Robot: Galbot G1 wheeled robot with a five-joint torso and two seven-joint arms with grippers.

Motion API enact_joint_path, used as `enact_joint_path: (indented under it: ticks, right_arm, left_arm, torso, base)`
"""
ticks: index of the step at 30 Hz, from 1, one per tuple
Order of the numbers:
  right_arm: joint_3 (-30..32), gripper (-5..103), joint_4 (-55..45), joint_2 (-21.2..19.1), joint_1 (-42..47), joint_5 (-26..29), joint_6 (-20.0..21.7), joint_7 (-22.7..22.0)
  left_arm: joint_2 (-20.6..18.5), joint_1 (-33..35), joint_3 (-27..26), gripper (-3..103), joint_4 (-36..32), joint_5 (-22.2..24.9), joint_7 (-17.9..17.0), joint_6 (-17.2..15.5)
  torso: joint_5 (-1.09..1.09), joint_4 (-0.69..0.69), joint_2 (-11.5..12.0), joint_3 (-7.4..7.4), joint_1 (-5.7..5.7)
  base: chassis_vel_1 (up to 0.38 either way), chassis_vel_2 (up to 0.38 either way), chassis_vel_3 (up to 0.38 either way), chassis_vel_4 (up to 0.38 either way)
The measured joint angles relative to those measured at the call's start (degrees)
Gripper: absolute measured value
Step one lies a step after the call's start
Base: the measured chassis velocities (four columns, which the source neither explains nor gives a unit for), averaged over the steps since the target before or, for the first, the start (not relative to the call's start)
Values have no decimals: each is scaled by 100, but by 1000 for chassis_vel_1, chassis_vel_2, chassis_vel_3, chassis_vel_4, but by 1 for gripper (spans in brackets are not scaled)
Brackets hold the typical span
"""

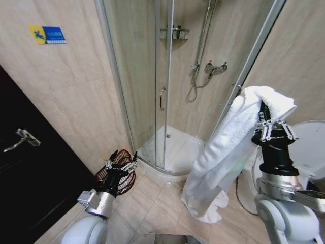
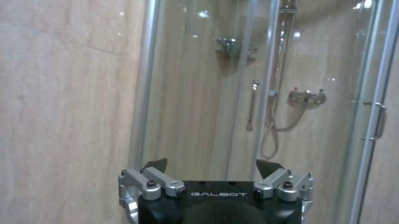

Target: Discard the used towel into the hamper.

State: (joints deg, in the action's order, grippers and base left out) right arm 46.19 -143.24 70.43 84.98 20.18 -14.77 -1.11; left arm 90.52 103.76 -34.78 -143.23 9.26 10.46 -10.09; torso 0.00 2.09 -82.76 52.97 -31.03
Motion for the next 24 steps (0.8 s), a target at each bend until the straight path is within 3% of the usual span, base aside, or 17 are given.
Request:
enact_joint_path:
  ticks: [24]
  right_arm:
    - [6,9,0,-190,-157,271,-17,146]
  left_arm:
    - [0,-1,0,97,0,0,0,0]
  torso:
    - [0,1,3,-1,1]
  base:
    - [108,103,103,97]
